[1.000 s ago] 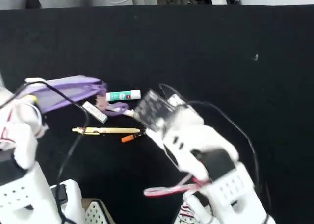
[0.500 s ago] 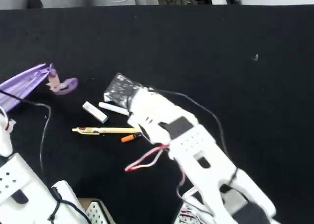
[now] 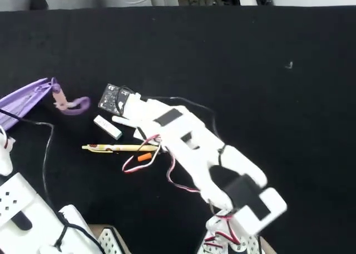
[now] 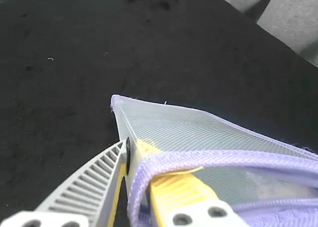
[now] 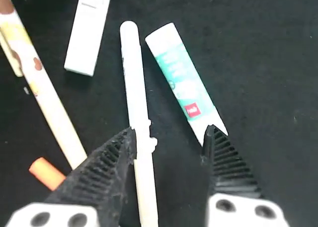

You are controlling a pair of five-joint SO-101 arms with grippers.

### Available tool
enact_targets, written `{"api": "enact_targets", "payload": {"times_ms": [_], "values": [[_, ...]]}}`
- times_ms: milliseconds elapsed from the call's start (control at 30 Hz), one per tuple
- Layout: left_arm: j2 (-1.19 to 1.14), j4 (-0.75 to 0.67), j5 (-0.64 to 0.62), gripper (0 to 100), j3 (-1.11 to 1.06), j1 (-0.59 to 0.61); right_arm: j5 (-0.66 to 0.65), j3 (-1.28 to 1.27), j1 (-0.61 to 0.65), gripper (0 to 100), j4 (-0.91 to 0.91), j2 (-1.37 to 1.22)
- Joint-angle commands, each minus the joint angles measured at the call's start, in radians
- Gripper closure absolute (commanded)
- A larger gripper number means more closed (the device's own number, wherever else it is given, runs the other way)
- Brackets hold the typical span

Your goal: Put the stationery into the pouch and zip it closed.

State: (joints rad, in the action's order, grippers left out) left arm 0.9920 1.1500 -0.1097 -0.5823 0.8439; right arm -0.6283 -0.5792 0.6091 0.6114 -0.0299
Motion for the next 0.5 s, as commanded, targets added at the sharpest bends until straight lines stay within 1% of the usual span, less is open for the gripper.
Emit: {"api": "enact_targets", "payload": {"times_ms": [0,200,333,400,467], "values": [[0.000,-0.032,-0.012,97,0.012,0.010,-0.014,0.085,0.012,78.7,-0.014,-0.056],[0.000,-0.029,-0.012,97,0.010,0.007,-0.015,0.151,0.011,78.7,-0.002,-0.162],[0.000,-0.026,-0.012,97,0.010,0.005,-0.054,0.269,0.009,79.2,0.114,-0.260],[0.003,-0.026,-0.014,97,0.010,0.005,-0.058,0.332,0.009,83.8,0.161,-0.306],[0.006,-0.025,-0.015,97,0.010,0.005,-0.052,0.384,0.000,91.3,0.196,-0.341]]}}
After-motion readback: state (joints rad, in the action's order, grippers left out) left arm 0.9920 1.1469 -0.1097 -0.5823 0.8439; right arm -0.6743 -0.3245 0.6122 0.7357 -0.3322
